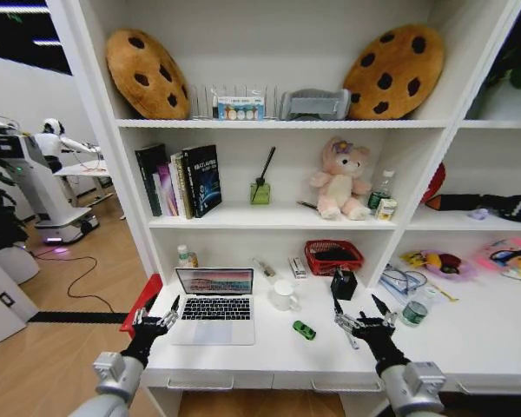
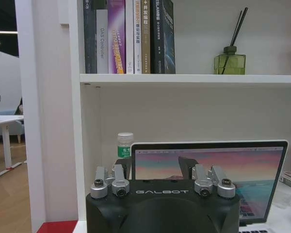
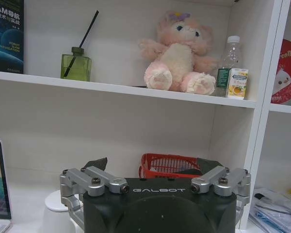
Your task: Organize the objects on the table.
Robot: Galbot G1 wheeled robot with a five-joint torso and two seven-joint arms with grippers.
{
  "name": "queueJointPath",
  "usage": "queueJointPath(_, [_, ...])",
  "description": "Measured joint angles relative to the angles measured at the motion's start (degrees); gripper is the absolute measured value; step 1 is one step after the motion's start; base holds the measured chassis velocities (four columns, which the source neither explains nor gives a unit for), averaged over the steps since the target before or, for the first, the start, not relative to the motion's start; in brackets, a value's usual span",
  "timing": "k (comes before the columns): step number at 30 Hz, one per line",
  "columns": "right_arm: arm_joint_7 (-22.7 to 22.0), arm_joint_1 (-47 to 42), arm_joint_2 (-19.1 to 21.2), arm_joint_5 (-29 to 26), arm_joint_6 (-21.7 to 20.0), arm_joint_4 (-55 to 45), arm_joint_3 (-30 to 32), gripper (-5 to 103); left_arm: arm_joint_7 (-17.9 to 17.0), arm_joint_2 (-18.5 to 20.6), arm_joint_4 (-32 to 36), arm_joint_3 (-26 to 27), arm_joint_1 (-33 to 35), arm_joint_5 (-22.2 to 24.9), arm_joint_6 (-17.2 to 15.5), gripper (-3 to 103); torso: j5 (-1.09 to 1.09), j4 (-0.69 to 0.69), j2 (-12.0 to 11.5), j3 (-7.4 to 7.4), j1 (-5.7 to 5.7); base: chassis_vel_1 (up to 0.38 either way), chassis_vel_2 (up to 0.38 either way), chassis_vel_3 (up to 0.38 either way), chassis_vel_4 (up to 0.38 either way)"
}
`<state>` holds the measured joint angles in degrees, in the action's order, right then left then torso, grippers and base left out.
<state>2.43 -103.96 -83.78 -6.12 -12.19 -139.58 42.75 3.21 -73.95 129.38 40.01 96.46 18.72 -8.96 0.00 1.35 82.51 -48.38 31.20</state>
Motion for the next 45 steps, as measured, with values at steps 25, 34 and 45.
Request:
queueJointPath(25, [2.3, 10.3, 6.5, -1.8, -1.9, 11.0, -2.8, 100, -17.5, 31.8, 0.4, -10.5, -27.8, 31.4, -21.2, 0, -0.02, 0.0, 0.0, -0.01, 0.04, 0.0, 0.0, 0.0, 0.0])
queueJointPath(34, [3.3, 11.6, 7.0, -1.4, -1.5, 14.1, -3.4, 100, -18.8, 31.6, -5.7, -24.3, -39.9, 34.6, -22.4, 0, 0.0, -0.02, 0.0, -0.01, 0.03, 0.0, 0.0, 0.0, 0.0])
queueJointPath(45, [3.2, 10.5, 6.8, -1.7, 0.1, 16.4, -1.9, 100, -26.7, 24.8, -15.2, -38.6, -55.2, 40.2, -26.7, 0, 0.0, 0.01, 0.0, -0.01, 0.03, 0.0, 0.0, 0.0, 0.0])
